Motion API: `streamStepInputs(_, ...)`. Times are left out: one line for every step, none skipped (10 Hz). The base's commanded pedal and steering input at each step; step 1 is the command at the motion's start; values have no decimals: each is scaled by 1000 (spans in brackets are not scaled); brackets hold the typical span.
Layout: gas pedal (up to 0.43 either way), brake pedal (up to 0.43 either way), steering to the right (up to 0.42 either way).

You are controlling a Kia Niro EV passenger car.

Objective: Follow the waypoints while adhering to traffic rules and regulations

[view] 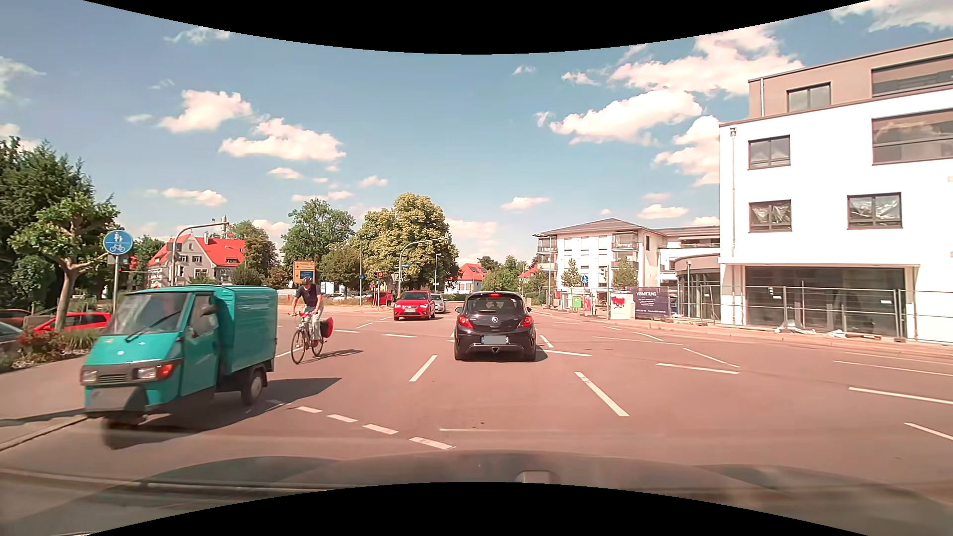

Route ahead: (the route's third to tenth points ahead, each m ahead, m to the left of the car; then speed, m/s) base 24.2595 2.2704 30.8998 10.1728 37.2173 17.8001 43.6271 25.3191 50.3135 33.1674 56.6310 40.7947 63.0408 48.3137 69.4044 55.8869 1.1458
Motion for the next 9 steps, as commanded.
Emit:
streamStepInputs(0, 171, -12)
streamStepInputs(0, 171, -12)
streamStepInputs(0, 171, -12)
streamStepInputs(0, 171, -12)
streamStepInputs(0, 171, -12)
streamStepInputs(0, 171, -12)
streamStepInputs(0, 171, -12)
streamStepInputs(0, 171, -12)
streamStepInputs(0, 171, -12)
